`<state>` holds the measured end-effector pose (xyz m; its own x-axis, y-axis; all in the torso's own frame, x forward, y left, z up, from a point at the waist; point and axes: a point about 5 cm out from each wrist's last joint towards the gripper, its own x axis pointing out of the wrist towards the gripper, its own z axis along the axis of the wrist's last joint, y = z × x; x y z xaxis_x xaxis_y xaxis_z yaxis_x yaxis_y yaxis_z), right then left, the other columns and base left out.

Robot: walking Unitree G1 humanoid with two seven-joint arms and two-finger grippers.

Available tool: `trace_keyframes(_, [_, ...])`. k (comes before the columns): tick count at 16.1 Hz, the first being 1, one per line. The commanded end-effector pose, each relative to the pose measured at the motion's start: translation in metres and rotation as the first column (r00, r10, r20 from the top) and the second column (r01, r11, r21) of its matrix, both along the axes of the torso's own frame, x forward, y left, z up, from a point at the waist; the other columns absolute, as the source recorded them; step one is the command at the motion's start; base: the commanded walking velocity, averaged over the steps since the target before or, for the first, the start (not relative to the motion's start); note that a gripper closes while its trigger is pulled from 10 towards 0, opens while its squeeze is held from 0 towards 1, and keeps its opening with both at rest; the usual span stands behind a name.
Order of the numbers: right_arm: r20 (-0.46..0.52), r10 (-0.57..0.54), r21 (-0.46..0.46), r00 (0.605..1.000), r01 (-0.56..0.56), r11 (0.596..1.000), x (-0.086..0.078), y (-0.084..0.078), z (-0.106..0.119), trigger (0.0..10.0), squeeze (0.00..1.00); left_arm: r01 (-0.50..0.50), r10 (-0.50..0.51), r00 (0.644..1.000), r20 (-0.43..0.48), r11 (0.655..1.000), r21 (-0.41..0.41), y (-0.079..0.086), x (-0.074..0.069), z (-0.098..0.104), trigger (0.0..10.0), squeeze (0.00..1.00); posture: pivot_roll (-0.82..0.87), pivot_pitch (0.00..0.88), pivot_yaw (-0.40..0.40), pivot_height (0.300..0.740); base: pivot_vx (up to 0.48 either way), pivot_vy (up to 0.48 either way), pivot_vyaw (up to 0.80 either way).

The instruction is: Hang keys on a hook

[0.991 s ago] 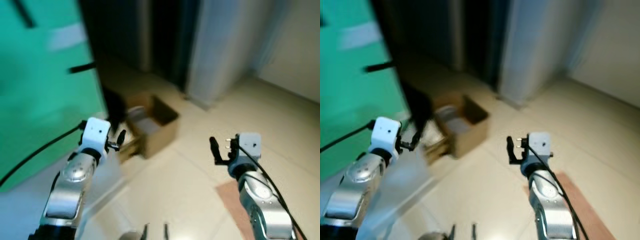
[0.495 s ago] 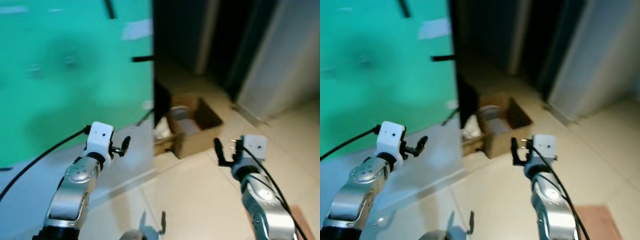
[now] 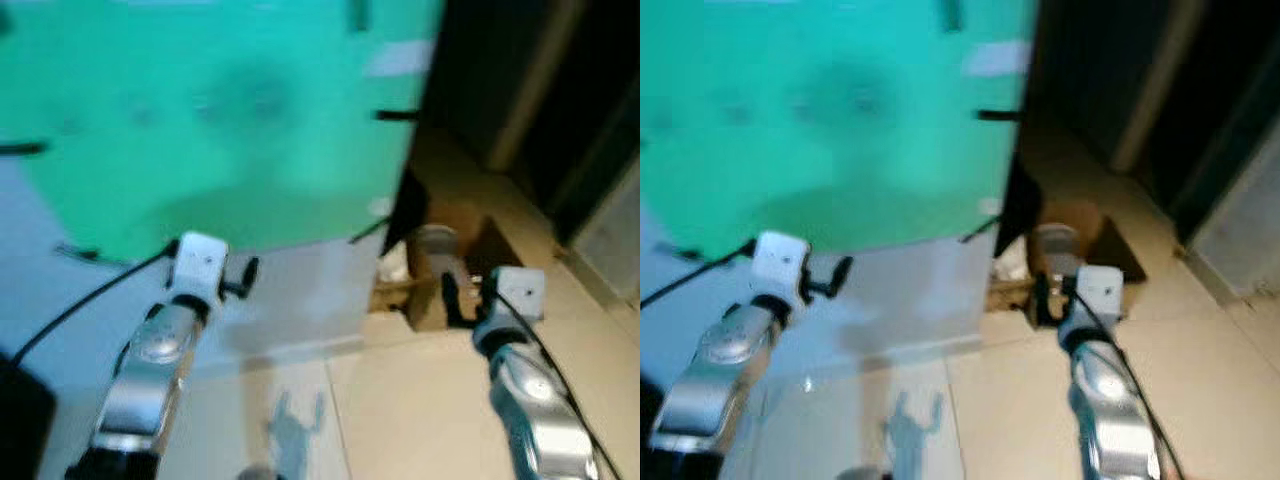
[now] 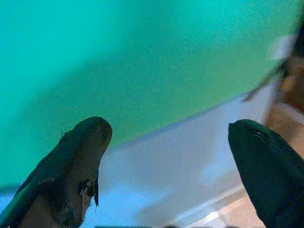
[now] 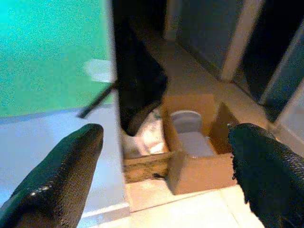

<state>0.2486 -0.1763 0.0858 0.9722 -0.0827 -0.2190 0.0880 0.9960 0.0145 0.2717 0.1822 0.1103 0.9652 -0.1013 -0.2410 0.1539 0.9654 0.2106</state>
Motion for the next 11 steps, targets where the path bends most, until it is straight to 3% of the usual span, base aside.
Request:
trace_keyframes(1, [0.011,-0.021,-0.013,1.000,0.021,1.000,0.0003,-0.0054,0.0012,10.0,1.00,-0.008,0.008,1.000,0.005,1.000,-0.002,-0.0014,0.0006,0.0011,10.0,1.00,-0.05,0.000,-0.015,0.740,0.000,0.000,0.80])
trace_keyframes(3, [0.007,-0.069,-0.004,0.998,0.069,0.998,0.0021,-0.0084,0.0015,10.0,1.00,0.032,-0.032,0.999,0.016,0.999,0.002,-0.0043,0.0003,0.0023,10.0,1.00,-0.05,0.000,-0.011,0.740,0.000,0.000,0.80])
trace_keyframes(4, [0.005,-0.079,-0.005,0.997,0.079,0.997,0.0023,-0.0089,0.0015,10.0,1.00,0.038,-0.037,0.999,0.021,0.999,-0.007,-0.0053,0.0003,0.0024,10.0,0.89,-0.05,0.000,-0.008,0.740,0.000,0.000,0.80])
trace_keyframes(5, [0.006,-0.080,-0.010,0.997,0.080,0.997,0.0027,-0.0093,0.0014,10.0,1.00,0.038,-0.037,0.999,0.026,0.999,-0.011,-0.0056,0.0005,0.0024,10.0,0.18,-0.05,0.000,-0.007,0.740,0.000,0.000,0.80])
trace_keyframes(6, [0.014,-0.077,-0.045,0.997,0.077,0.996,0.0034,-0.0106,0.0022,10.0,1.00,0.034,-0.034,0.999,0.036,0.999,-0.008,-0.0059,0.0009,0.0028,10.0,0.00,-0.05,0.000,-0.008,0.740,0.000,0.000,0.80])
trace_keyframes(9, [0.035,-0.023,-0.060,0.999,0.025,0.998,0.0060,-0.0039,0.0040,10.0,1.00,-0.001,-0.001,0.999,0.050,0.999,0.048,-0.0019,0.0015,0.0018,10.0,0.00,-0.05,0.000,-0.011,0.740,0.000,0.000,0.80])
trace_keyframes(11, [0.026,-0.048,-0.063,0.998,0.050,0.997,0.0058,-0.0051,0.0035,10.0,1.00,0.009,-0.012,0.998,0.054,0.998,0.054,-0.0035,0.0008,0.0014,10.0,0.00,-0.05,0.000,-0.014,0.740,0.000,0.000,0.80])
